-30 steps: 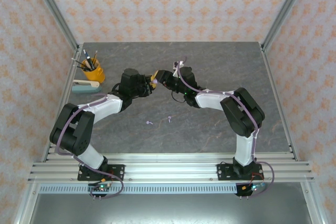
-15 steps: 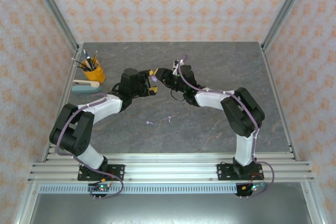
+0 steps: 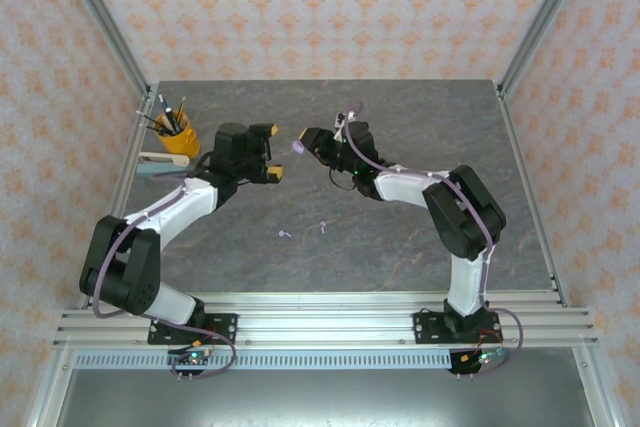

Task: Insert the wireless bluetooth earbuds into the charging case

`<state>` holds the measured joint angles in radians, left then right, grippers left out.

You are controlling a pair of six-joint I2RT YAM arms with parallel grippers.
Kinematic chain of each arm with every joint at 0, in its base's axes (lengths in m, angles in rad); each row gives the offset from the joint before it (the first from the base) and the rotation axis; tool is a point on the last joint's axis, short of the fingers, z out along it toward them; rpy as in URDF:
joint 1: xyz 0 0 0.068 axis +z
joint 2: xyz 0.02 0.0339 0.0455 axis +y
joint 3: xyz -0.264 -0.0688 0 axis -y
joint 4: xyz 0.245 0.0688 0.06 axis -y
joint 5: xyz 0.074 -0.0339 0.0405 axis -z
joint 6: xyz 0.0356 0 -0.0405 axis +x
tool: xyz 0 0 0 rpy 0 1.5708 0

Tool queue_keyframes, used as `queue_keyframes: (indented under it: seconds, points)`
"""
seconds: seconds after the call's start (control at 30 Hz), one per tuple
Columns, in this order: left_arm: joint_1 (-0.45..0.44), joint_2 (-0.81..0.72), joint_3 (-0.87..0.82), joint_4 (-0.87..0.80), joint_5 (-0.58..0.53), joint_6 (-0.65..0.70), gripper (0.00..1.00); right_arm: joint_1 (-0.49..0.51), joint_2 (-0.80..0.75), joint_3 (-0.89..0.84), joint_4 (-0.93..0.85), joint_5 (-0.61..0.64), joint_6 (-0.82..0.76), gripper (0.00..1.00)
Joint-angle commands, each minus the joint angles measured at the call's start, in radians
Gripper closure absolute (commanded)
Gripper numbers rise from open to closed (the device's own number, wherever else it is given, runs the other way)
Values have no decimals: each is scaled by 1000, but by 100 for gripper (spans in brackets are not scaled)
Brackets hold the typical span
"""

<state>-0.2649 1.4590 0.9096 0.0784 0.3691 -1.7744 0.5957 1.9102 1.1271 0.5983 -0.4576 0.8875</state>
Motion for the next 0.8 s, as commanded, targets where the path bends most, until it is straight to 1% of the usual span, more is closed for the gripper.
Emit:
queue_keyframes:
  seconds: [0.0, 0.13, 0.17, 0.27, 0.37, 0.5, 0.53, 0.63, 0.7, 0.77]
  points:
    - [30, -42, 95, -214, -44, 272, 6, -17, -10, 29, 2, -31, 20, 62]
    - [47, -14, 225, -369, -46, 610, 4, -34, -25, 53, -53, -76, 34, 62]
    - [47, -1, 260, -401, -42, 703, 4, -39, -29, 65, -84, -92, 37, 63]
    - [47, 20, 318, -481, -44, 921, 4, -57, -37, 107, -174, -147, 39, 63]
    - [46, 6, 319, -503, -53, 1068, 4, -78, -47, 144, -257, -195, 35, 63]
    - [41, -32, 299, -510, -63, 1232, 4, -103, -55, 195, -375, -251, 25, 63]
    - [37, -37, 302, -521, -75, 1286, 4, -110, -55, 209, -403, -264, 24, 63]
    - [10, -45, 298, -539, -142, 1379, 4, -128, -57, 246, -491, -292, 15, 63]
    - [-22, -58, 268, -503, -202, 1442, 4, -136, -56, 271, -553, -304, 1, 63]
    - [-63, -94, 191, -396, -243, 1535, 4, -143, -56, 297, -614, -315, -23, 63]
